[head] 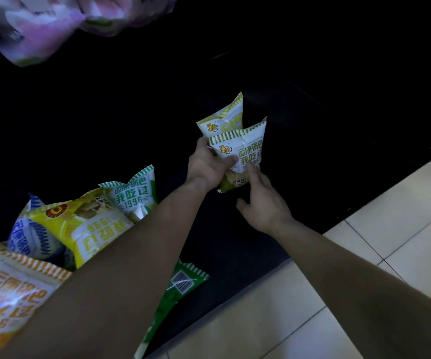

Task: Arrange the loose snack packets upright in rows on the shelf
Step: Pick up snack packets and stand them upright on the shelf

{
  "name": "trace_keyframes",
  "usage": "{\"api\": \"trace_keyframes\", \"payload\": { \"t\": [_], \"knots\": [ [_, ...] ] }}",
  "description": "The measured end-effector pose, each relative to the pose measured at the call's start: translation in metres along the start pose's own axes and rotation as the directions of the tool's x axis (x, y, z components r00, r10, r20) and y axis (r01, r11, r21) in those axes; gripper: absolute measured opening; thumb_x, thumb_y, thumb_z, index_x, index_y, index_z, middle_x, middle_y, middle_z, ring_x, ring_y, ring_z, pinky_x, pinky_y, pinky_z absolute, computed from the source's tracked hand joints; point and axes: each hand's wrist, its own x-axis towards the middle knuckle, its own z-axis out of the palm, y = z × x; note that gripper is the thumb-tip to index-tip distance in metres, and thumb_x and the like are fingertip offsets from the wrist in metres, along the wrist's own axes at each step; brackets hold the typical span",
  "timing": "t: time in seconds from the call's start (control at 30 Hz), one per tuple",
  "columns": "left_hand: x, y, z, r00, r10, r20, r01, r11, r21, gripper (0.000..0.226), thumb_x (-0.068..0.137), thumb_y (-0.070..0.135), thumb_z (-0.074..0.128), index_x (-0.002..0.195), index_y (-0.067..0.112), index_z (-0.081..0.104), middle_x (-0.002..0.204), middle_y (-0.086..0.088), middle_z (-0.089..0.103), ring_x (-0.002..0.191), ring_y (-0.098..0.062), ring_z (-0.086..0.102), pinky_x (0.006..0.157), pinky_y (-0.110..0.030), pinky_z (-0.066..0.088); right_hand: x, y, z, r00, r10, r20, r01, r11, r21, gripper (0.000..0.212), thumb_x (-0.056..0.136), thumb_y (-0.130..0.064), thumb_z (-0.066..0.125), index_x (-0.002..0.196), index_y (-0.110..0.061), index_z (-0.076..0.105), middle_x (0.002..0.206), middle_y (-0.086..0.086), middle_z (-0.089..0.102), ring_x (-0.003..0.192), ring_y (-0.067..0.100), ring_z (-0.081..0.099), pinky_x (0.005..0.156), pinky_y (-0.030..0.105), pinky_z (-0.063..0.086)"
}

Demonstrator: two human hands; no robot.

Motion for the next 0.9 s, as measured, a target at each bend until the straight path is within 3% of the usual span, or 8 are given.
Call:
{"api": "trace_keyframes", "payload": {
  "t": [0.1, 0.27, 0.37, 0.53, 0.7, 0.9],
  "knots": [
    [-0.008, 0.003, -0.011, 1.000, -0.003, 0.024, 0.002, 0.997, 0.073, 0.061, 0.081, 0.024, 0.080, 0.132, 0.015, 0.046, 0.123, -0.002, 0.063, 0.105, -0.014, 0.060, 0.085, -0.024, 0.046, -0.002, -0.007, -0.003, 0.999, 0.040, 0.017, -0.039, 0.998, -0.058, 0.095, 0.093, -0.035, 0.058, 0.156, -0.027, -0.012, 0.164, 0.006, 0.010, 0.141, 0.031, 0.033, 0.107, 0.046, 0.041],
    [-0.036, -0.001, -0.056, 0.999, 0.025, 0.038, -0.035, 0.950, 0.309, 0.073, 0.082, 0.039, 0.076, 0.143, 0.017, 0.042, 0.143, -0.002, 0.052, 0.122, -0.020, 0.055, 0.094, -0.023, 0.042, -0.012, -0.022, -0.020, 0.994, 0.086, 0.067, -0.075, 0.984, -0.160, 0.091, 0.094, -0.036, 0.056, 0.157, -0.025, -0.009, 0.164, 0.006, 0.006, 0.139, 0.032, 0.033, 0.106, 0.043, 0.042],
    [-0.066, -0.006, -0.095, 0.996, 0.035, 0.087, -0.073, 0.871, 0.486, 0.073, 0.084, 0.044, 0.073, 0.145, 0.022, 0.040, 0.143, -0.002, 0.052, 0.120, -0.021, 0.057, 0.099, -0.033, 0.049, -0.022, -0.039, -0.033, 0.993, 0.082, 0.088, -0.064, 0.981, -0.185, 0.086, 0.093, -0.036, 0.056, 0.157, -0.024, 0.000, 0.161, 0.008, 0.016, 0.137, 0.033, 0.036, 0.105, 0.045, 0.043],
    [-0.132, -0.015, -0.172, 0.999, 0.027, 0.043, -0.048, 0.779, 0.625, 0.067, 0.088, 0.042, 0.069, 0.145, 0.021, 0.041, 0.140, -0.010, 0.054, 0.116, -0.029, 0.060, 0.088, -0.034, 0.051, -0.048, -0.088, -0.036, 0.992, -0.024, 0.124, 0.051, 0.974, -0.220, 0.070, 0.093, -0.037, 0.056, 0.152, -0.019, 0.022, 0.147, 0.012, 0.034, 0.130, 0.033, 0.041, 0.101, 0.045, 0.045],
    [-0.179, -0.042, -0.237, 0.999, 0.041, -0.003, -0.024, 0.632, 0.774, 0.065, 0.090, 0.048, 0.063, 0.146, 0.024, 0.039, 0.148, -0.006, 0.045, 0.134, -0.028, 0.042, 0.097, -0.039, 0.047, -0.072, -0.144, -0.008, 0.958, -0.163, 0.236, 0.211, 0.959, -0.192, 0.069, 0.099, -0.044, 0.049, 0.156, -0.021, 0.017, 0.155, 0.011, 0.026, 0.136, 0.032, 0.037, 0.103, 0.045, 0.043],
    [-0.182, -0.069, -0.280, 0.984, 0.054, -0.169, 0.105, 0.590, 0.800, 0.075, 0.089, 0.053, 0.062, 0.150, 0.018, 0.034, 0.149, -0.010, 0.041, 0.137, -0.033, 0.032, 0.109, -0.047, 0.034, -0.074, -0.182, 0.046, 0.915, -0.238, 0.326, 0.309, 0.933, -0.186, 0.066, 0.098, -0.049, 0.048, 0.153, -0.022, 0.024, 0.147, 0.011, 0.036, 0.129, 0.034, 0.043, 0.097, 0.045, 0.045]
  ]
}}
